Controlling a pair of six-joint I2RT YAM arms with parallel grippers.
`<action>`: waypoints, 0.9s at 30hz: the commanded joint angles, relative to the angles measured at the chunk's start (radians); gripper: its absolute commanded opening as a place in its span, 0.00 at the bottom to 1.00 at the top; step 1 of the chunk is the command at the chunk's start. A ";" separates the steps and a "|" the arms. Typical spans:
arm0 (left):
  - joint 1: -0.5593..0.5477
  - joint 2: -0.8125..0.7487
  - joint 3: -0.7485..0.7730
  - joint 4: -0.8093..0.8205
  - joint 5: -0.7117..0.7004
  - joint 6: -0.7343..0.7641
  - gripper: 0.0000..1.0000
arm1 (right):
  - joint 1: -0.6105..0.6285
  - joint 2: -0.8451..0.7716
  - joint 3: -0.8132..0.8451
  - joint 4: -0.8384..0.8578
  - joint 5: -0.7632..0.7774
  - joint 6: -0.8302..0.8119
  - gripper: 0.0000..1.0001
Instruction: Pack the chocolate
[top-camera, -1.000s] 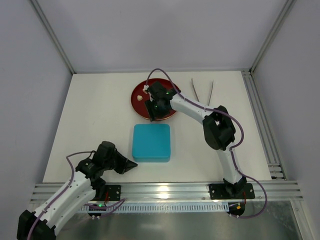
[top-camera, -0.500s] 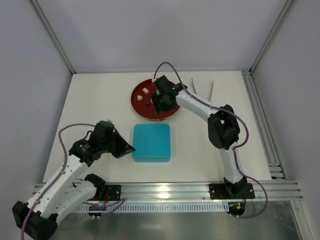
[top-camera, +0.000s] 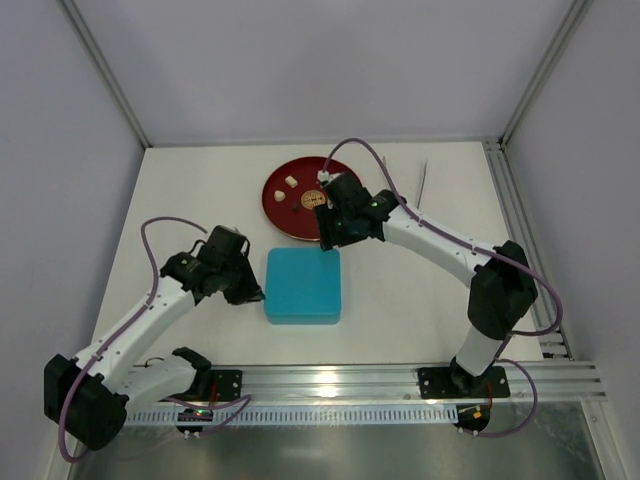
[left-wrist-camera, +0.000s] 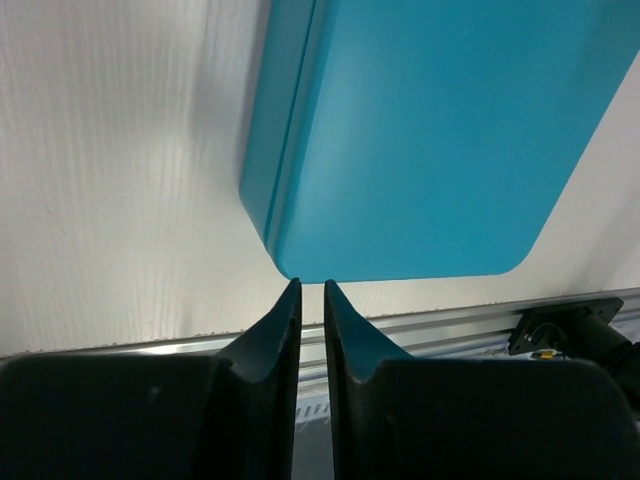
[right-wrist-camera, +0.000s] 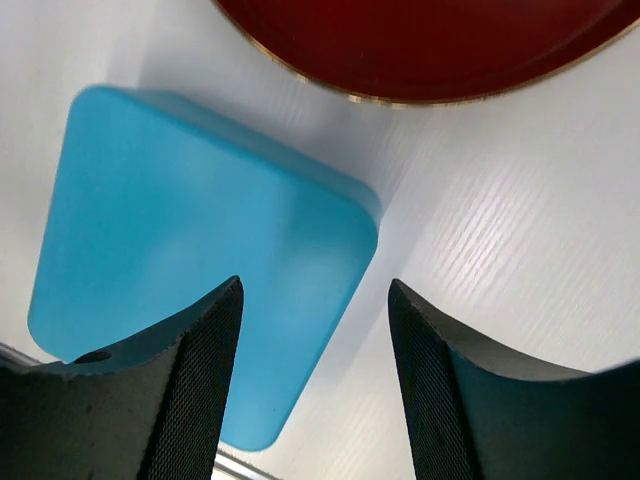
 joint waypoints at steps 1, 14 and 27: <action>-0.001 -0.002 -0.008 -0.009 -0.037 0.066 0.15 | 0.019 -0.094 -0.118 0.053 0.011 0.055 0.62; -0.004 0.057 -0.049 0.045 -0.016 0.104 0.41 | 0.119 -0.242 -0.372 0.137 0.002 0.153 0.63; -0.032 0.087 -0.103 0.080 -0.011 0.090 0.41 | 0.156 -0.262 -0.432 0.166 0.005 0.193 0.63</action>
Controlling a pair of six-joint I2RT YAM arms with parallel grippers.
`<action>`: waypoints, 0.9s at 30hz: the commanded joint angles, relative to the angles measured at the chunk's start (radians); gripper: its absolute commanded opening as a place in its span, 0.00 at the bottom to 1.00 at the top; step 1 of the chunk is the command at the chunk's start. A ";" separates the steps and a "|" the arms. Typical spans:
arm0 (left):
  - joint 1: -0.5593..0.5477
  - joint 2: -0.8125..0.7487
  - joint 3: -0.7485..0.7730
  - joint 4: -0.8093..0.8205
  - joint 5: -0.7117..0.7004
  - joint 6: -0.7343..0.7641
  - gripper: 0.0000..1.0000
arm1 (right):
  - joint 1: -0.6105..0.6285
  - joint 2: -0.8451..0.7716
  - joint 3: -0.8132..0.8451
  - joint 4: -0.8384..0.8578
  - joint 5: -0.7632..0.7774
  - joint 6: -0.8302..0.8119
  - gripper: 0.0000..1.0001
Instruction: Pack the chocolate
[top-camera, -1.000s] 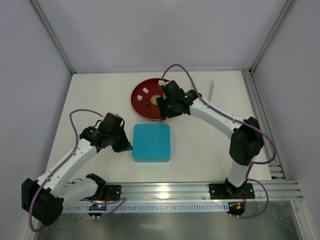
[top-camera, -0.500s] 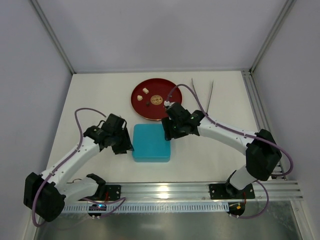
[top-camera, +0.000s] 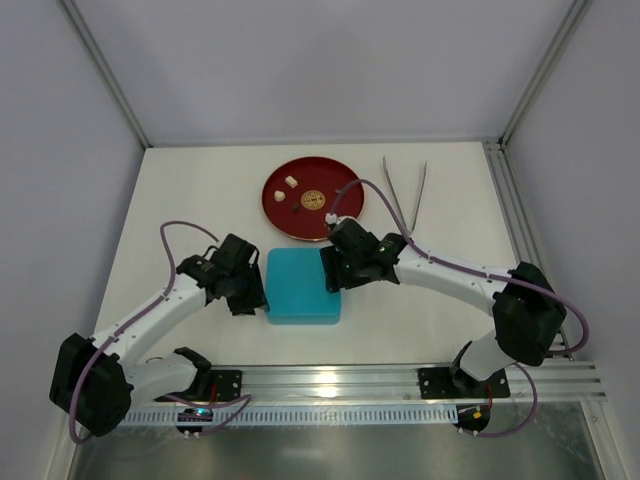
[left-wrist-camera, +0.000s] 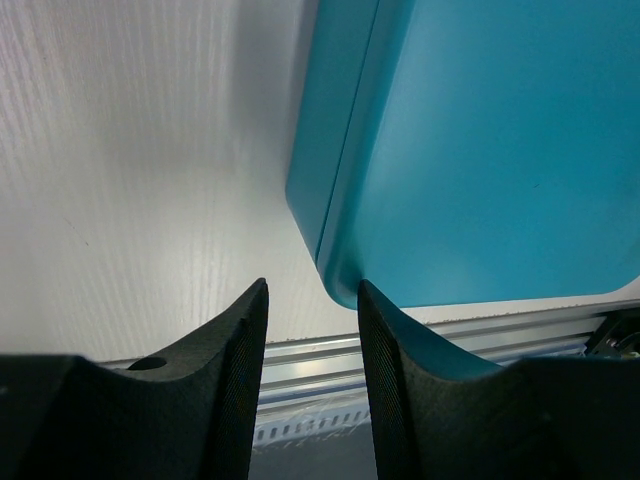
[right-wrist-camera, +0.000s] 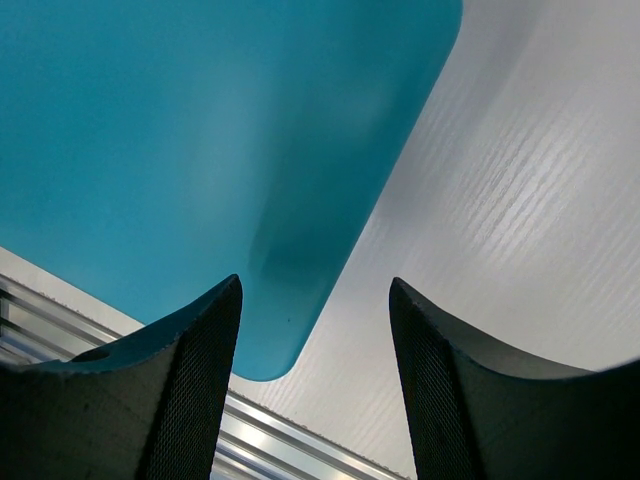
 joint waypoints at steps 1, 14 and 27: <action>-0.012 0.006 -0.016 0.031 0.002 0.005 0.41 | 0.016 -0.051 -0.039 0.037 0.009 0.035 0.63; -0.017 0.029 -0.043 0.034 0.004 -0.018 0.40 | 0.050 -0.121 -0.147 0.038 0.039 0.096 0.62; -0.017 0.036 -0.031 0.023 0.004 -0.016 0.41 | 0.050 -0.087 -0.260 0.090 0.038 0.141 0.56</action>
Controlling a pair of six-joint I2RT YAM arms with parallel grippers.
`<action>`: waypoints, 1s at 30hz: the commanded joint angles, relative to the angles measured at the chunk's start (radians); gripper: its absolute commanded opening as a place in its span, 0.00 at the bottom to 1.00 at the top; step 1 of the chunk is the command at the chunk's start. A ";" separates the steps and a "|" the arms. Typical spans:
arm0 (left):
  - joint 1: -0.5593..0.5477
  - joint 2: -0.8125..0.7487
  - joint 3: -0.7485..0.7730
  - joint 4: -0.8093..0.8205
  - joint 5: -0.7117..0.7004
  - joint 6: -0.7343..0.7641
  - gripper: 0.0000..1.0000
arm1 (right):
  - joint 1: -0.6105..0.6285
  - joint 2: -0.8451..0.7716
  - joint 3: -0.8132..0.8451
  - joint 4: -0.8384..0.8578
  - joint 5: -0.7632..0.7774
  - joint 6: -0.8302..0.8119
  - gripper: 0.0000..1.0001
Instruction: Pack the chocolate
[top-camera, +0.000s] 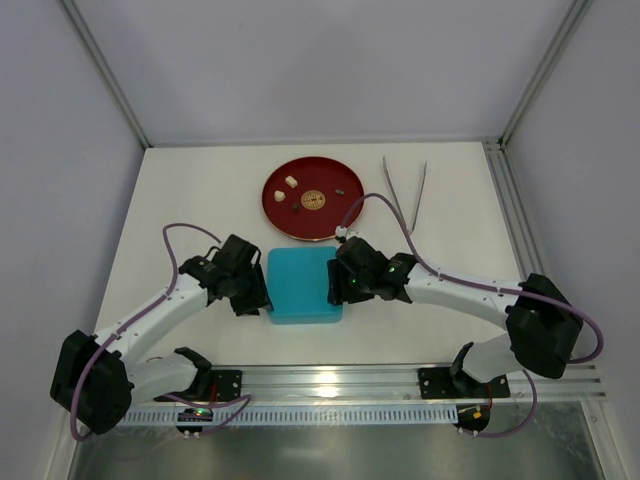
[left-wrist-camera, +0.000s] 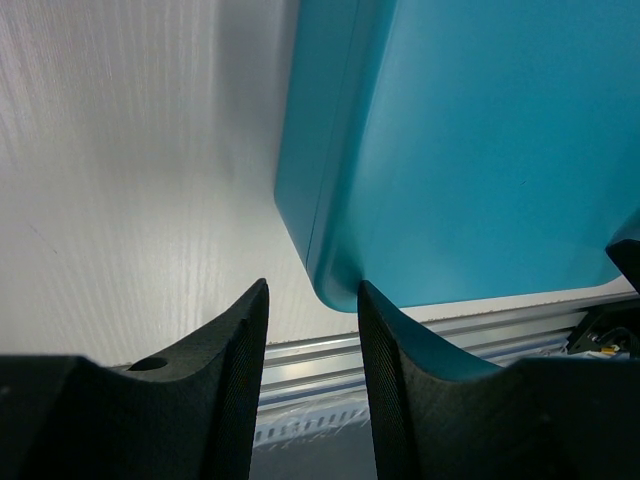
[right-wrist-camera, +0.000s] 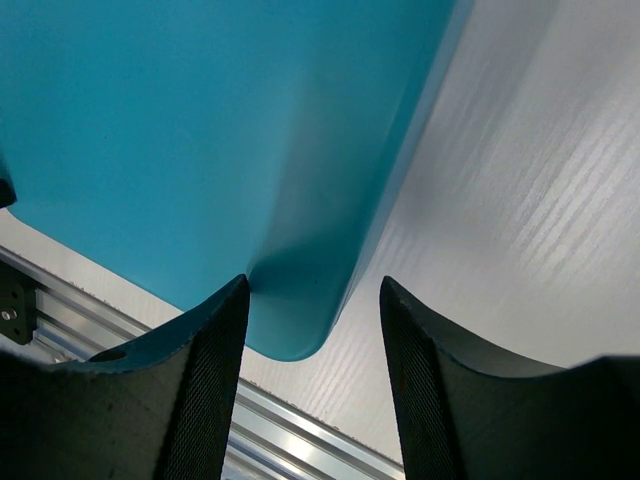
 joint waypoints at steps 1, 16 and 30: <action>-0.005 0.023 -0.013 -0.021 -0.027 0.013 0.41 | 0.005 0.009 -0.074 -0.038 0.035 0.014 0.56; -0.005 0.031 -0.024 -0.013 -0.029 0.001 0.41 | 0.005 -0.039 -0.200 0.022 0.025 0.069 0.51; -0.003 0.040 -0.044 -0.001 -0.026 -0.011 0.42 | 0.005 -0.051 -0.334 0.122 0.008 0.129 0.51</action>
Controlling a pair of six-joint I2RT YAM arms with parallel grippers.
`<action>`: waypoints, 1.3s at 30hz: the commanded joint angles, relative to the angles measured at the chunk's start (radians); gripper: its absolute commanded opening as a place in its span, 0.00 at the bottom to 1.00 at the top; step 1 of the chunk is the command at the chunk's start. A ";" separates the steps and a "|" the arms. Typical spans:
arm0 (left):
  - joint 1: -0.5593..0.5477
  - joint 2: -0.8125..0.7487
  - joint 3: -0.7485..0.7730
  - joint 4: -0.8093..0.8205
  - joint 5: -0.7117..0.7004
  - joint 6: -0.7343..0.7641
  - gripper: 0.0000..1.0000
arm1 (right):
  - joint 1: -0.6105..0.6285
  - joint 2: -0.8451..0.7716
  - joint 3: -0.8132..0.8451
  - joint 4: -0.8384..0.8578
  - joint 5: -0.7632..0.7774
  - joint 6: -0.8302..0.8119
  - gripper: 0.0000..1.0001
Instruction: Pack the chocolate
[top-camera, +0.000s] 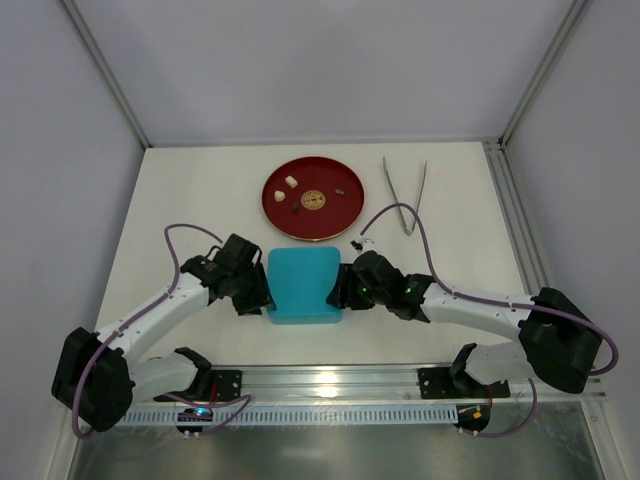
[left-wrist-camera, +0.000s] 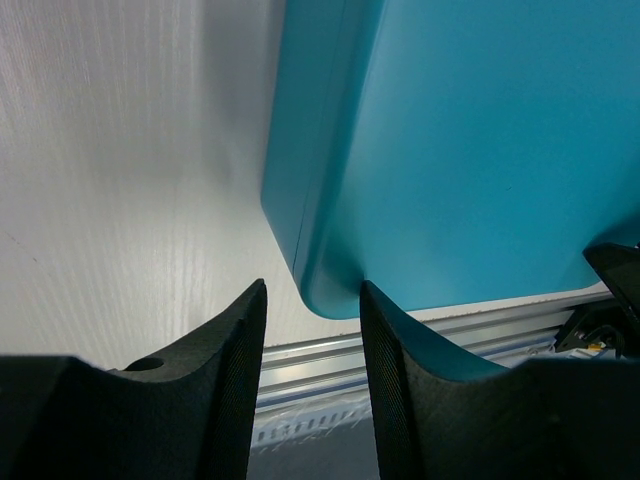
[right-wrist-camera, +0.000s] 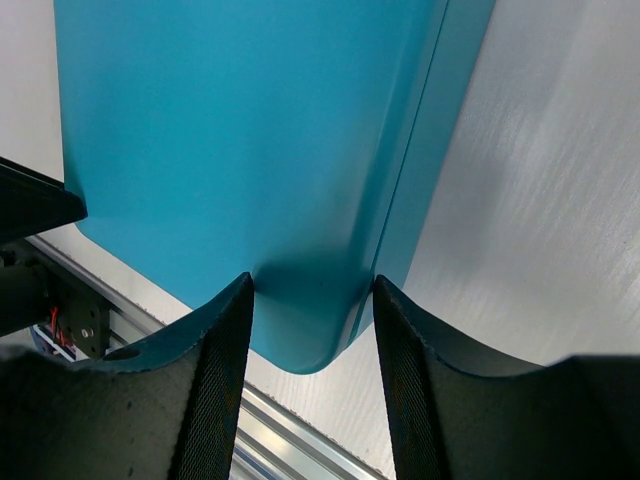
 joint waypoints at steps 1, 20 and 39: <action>-0.003 0.028 -0.045 -0.021 -0.039 0.001 0.42 | 0.006 0.063 -0.098 -0.180 0.028 -0.022 0.51; -0.005 0.044 -0.075 0.007 -0.031 -0.019 0.42 | 0.006 0.014 -0.210 -0.133 0.041 0.027 0.18; -0.005 0.058 -0.082 0.019 -0.016 -0.030 0.43 | 0.006 0.011 -0.336 -0.032 0.018 0.099 0.06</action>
